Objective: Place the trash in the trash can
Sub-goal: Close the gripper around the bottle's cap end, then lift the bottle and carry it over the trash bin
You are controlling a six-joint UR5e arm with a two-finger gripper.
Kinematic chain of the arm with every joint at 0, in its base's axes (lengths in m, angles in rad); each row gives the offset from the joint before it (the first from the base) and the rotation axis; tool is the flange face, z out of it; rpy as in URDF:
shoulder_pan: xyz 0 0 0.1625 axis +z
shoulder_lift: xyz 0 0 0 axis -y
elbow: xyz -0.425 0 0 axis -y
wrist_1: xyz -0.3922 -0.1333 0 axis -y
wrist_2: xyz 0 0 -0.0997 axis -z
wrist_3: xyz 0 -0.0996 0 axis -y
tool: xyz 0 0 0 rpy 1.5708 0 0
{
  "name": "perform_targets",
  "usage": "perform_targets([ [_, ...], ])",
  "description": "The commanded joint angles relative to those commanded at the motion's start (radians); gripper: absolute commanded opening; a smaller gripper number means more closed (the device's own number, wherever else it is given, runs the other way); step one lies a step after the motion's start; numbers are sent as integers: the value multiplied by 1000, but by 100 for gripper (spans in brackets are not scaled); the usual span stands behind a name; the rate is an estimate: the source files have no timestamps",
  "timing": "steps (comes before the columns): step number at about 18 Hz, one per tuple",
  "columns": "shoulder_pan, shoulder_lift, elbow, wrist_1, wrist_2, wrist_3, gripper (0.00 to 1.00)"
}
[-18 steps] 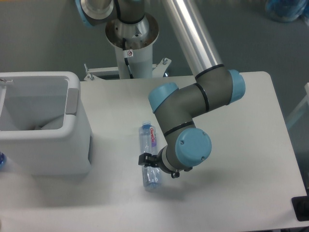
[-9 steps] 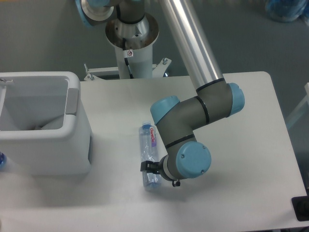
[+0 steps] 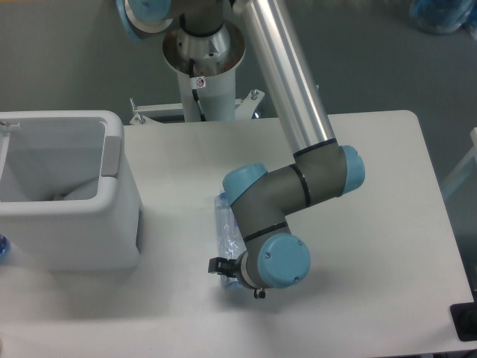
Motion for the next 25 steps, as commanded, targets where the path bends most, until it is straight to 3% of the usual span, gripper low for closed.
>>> perform_targets([
  [4, -2, -6, 0, 0, 0, 2, 95],
  [8, -5, -5, 1, 0, 0, 0, 63],
  [11, -6, 2, 3, 0, 0, 0, 49],
  [17, -6, 31, 8, 0, -6, 2, 49],
  [22, -9, 121, 9, 0, -34, 3, 49],
  [25, -18, 214, 12, 2, -101, 3, 49],
])
